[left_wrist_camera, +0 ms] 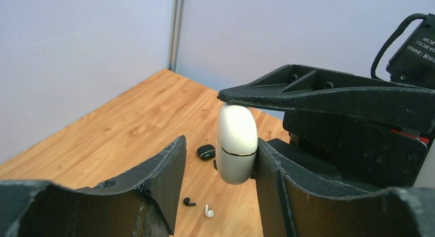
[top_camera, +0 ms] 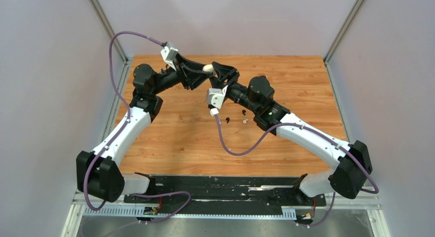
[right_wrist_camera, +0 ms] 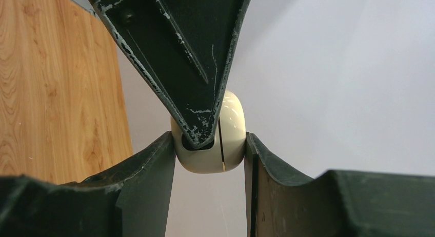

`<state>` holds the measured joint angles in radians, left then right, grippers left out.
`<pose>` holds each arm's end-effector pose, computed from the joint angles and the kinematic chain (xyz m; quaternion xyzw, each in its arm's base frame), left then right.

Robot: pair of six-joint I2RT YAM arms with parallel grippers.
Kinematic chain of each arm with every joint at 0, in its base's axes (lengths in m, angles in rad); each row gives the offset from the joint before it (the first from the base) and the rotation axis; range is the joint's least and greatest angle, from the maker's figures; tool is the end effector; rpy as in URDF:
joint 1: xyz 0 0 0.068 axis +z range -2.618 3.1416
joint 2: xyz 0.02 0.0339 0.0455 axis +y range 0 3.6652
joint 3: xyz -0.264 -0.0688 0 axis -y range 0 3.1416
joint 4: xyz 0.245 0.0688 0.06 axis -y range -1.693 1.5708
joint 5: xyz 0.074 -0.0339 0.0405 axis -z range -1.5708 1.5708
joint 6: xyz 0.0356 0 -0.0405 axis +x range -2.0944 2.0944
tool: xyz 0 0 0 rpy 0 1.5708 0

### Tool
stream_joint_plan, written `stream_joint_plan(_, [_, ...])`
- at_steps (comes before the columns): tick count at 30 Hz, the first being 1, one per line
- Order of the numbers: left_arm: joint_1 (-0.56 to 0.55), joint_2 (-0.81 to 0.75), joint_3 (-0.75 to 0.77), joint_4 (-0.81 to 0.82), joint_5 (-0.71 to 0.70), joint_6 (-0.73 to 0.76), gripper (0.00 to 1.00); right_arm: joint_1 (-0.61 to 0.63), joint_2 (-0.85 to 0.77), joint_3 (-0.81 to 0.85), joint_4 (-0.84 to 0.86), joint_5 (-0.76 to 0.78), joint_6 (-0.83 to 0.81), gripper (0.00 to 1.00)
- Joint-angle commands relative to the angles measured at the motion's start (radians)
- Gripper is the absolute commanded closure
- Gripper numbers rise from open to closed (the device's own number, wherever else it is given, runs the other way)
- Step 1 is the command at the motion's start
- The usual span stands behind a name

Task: Insert the wireless bluetooth earbuds into the charging case
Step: Pick up the charging case at the center of the board.

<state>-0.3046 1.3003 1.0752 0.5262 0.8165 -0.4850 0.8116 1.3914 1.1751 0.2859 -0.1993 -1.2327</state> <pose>0.2742 -0.1134 0.4009 0.2693 0.5709 -0.5016 0.5916 0.2246 0.2469 0.3869 -0.6170 0.2919 -0.0857 0.7258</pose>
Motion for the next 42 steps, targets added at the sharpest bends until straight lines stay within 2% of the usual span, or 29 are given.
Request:
stream_joint_plan(1, [-0.015,0.002,-0.002,0.072,-0.063,-0.001,0.41,0.01,0.002,0.027,0.013,0.021,-0.001,1.0])
stream_joint_plan(9, [-0.024,0.004,-0.009,0.067,-0.055,0.009,0.45,0.011,0.016,0.04,0.04,0.051,0.004,1.0])
stream_joint_plan(16, [-0.025,0.017,-0.011,0.076,-0.044,0.0,0.41,0.011,0.044,0.073,0.079,0.098,0.047,1.0])
stream_joint_plan(20, [-0.025,0.028,-0.013,0.093,-0.038,-0.017,0.43,0.01,0.044,0.072,0.089,0.104,0.04,1.0])
stream_joint_plan(37, [-0.025,0.049,-0.005,0.159,-0.053,-0.051,0.61,0.006,0.041,0.069,0.062,0.1,0.041,1.0])
stream_joint_plan(38, [-0.025,0.051,-0.003,0.165,-0.053,-0.057,0.65,0.006,0.039,0.071,0.048,0.095,0.044,0.97])
stream_joint_plan(41, [-0.025,0.061,0.006,0.18,-0.049,-0.06,0.79,0.006,0.038,0.091,-0.025,0.085,0.081,0.64])
stream_joint_plan(42, [-0.025,0.063,0.008,0.182,-0.045,-0.06,0.9,0.006,0.042,0.109,-0.065,0.089,0.101,0.54])
